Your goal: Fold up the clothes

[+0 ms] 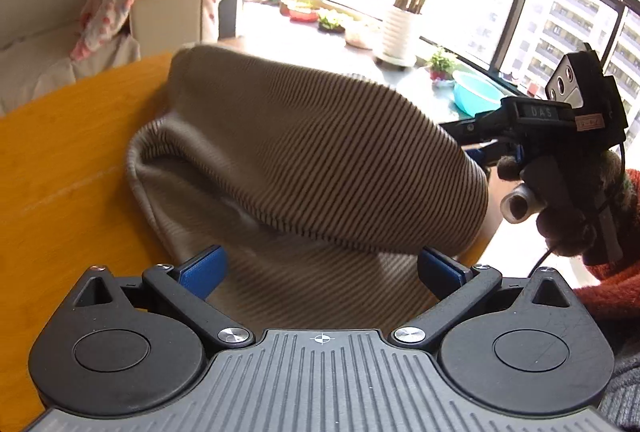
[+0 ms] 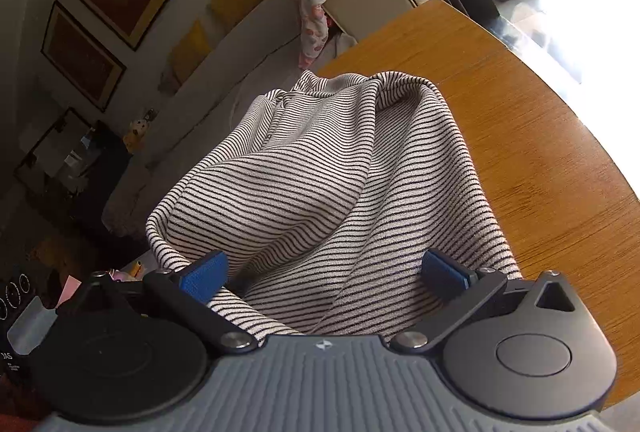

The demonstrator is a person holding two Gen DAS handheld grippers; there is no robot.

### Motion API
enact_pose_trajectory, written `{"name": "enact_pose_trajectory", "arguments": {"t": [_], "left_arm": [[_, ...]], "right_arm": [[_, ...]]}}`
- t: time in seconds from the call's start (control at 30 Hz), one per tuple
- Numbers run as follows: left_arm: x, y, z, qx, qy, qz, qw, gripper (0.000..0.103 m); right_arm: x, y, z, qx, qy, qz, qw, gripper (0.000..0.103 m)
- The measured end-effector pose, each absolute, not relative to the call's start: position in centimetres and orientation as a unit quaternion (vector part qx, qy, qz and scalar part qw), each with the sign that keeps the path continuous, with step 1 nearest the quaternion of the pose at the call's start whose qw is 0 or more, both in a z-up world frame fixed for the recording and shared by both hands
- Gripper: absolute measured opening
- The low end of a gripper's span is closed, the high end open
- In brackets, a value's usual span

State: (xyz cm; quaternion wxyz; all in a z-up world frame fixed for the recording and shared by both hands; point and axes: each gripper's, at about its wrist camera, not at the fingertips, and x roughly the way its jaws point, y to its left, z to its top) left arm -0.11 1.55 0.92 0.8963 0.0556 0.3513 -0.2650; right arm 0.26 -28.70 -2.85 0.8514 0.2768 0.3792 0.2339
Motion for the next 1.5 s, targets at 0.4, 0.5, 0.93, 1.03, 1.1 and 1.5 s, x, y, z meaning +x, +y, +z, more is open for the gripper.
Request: {"name": "enact_pose_trajectory", "arguments": {"t": [0.4,0.5,0.93,1.03,1.1,1.5], "left_arm": [[4.6,-2.4,1.5,0.139,0.305,-0.291,0.896,0.047],[6.4,1.4,3.6,0.100,0.299,-0.252,0.915,0.033],[14.2,20.1,5.3,-0.095,0.296,-0.044,0.949,0.011],[12.6,19.8,4.7,-0.107,0.298,-0.069,0.946,0.041],[11.8,19.7,4.3,-0.118,0.305,-0.079,0.942,0.048],[9.4,15.8,4.6,-0.081,0.296,-0.163,0.938,0.096]], "right_arm": [[0.1,-28.9,-3.4,0.311,0.358,0.223,0.852,0.103],[-0.1,-28.3,-3.2,0.297,0.359,0.213,0.859,0.103],[-0.3,-16.1,2.7,-0.131,0.235,0.241,0.932,0.096],[1.3,-11.5,3.6,-0.257,0.179,0.274,0.909,0.072],[2.2,-8.6,3.1,-0.323,0.164,0.313,0.878,0.071],[10.3,-8.1,9.9,-0.228,0.062,0.173,0.956,0.002]]}}
